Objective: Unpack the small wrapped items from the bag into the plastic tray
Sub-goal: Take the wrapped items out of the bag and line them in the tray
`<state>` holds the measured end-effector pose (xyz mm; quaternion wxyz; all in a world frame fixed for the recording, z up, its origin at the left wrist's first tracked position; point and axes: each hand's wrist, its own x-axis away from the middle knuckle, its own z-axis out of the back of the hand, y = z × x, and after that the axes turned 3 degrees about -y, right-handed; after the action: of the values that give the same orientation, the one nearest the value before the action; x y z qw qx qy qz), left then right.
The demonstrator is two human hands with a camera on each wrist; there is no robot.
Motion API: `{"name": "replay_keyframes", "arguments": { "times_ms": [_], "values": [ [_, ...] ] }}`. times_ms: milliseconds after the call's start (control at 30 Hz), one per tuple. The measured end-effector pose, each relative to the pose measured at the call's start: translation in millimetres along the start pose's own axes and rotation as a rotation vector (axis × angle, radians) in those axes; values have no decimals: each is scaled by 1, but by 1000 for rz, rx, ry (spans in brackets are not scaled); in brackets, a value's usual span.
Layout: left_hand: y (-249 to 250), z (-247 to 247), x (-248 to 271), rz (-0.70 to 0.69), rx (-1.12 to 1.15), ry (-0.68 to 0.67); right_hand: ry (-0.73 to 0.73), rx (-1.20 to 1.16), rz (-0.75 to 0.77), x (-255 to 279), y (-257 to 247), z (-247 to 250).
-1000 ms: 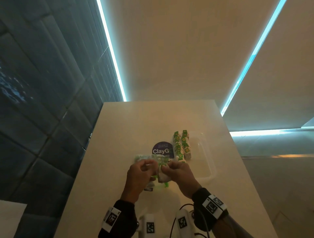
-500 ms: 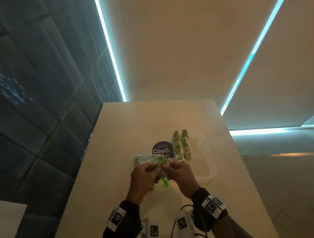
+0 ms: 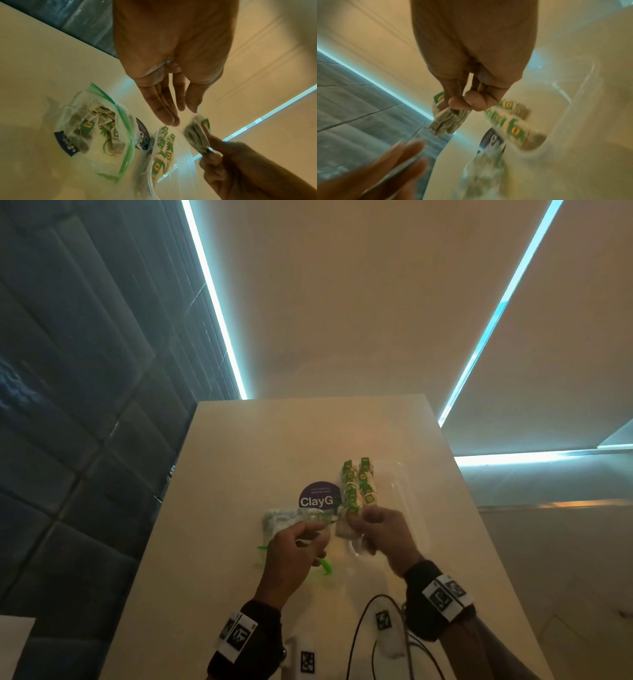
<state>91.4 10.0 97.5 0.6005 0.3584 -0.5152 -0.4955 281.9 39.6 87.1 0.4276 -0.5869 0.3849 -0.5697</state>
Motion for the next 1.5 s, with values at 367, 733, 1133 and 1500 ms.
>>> {"name": "replay_keyframes", "arguments": {
  "times_ms": [367,733,1133,1500],
  "values": [
    [-52,39,4,171,-173,9,212,480,-240,-82,34,69],
    [-80,52,15,315,-176,-15,202,481,-328,-109,67,48],
    [-80,52,20,326,-168,-20,138,789,-300,-116,80,30],
    [-84,53,21,328,-180,-5,200,736,-315,-120,103,39]
  ]
}}
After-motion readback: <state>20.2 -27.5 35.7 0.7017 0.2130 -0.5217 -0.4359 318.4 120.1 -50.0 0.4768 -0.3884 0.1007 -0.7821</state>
